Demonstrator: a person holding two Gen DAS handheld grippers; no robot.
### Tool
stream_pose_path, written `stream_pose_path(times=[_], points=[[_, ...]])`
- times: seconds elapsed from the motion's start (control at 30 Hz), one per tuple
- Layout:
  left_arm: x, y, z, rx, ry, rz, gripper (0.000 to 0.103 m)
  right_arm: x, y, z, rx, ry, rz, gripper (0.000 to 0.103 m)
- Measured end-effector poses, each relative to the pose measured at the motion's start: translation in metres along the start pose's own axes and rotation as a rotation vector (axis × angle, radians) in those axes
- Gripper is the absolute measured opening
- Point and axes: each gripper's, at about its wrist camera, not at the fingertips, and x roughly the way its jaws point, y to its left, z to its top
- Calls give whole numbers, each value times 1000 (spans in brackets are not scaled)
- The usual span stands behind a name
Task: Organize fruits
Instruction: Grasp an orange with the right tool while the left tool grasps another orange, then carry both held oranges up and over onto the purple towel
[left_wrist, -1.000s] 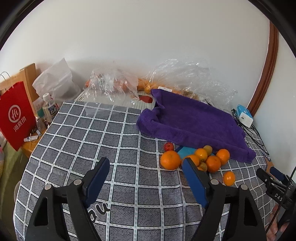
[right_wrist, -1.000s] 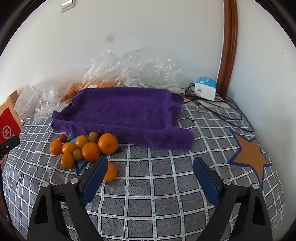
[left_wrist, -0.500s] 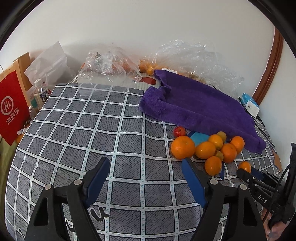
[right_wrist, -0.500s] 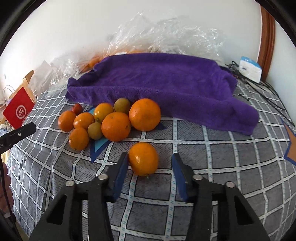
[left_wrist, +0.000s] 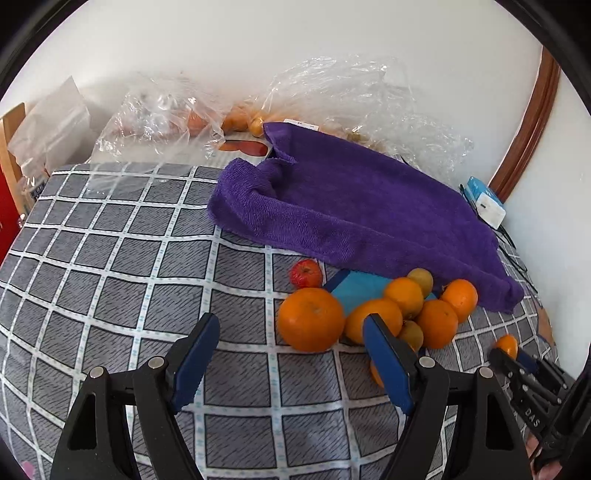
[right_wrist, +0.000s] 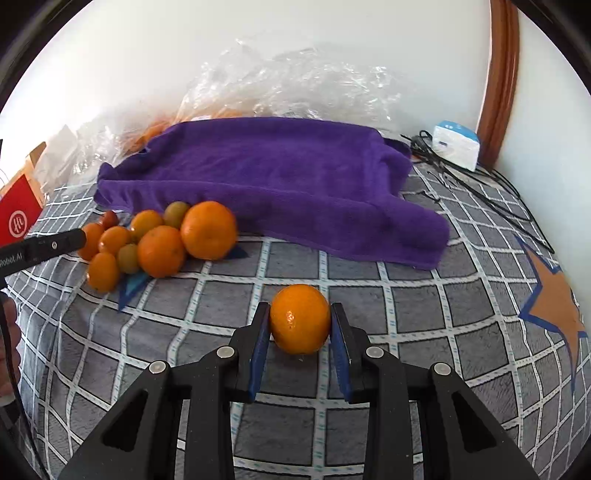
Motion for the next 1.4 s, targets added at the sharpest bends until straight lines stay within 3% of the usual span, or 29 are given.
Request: stream_pose_path(times=[0.07,0.2,0.27,0.47,0.63,0.7,0.87,0.93,1.03,1.13,1.4], points=[[6,-1,1,-3,9,-5,73,-1,-2,1,5,-7,21,32],[14,1,-2,-37,20,-36,45,6,-4,3,-5,18,26,32],[14,4,-1,-49,28,-64,38,5,-6,3,-2,16,31,32],[-6,22,-10,-68,34,18,38,6,-5,2,2,17,36,32],[-11,28,-23,-55,10,10,40,7,-4,3,6,28,25,32],[-9,29,-25,-51,-4,2,48,8,-3,3,1,29,18,32],[-7,28,-27,-52,-44,-2,53,8,-5,3,12,27,13,32],[-7,31,-26,-63,-45,-14,53,7,-7,3,21,23,20,32],[-8,38,-28,-92,-51,-36,39,5,-9,2,27,14,18,32],[-11,44,-31,-128,-67,-62,39,1,-9,2,30,-4,29,32],[-26,40,-33,-107,-157,-71,38,-9,-17,0,75,-57,77,32]])
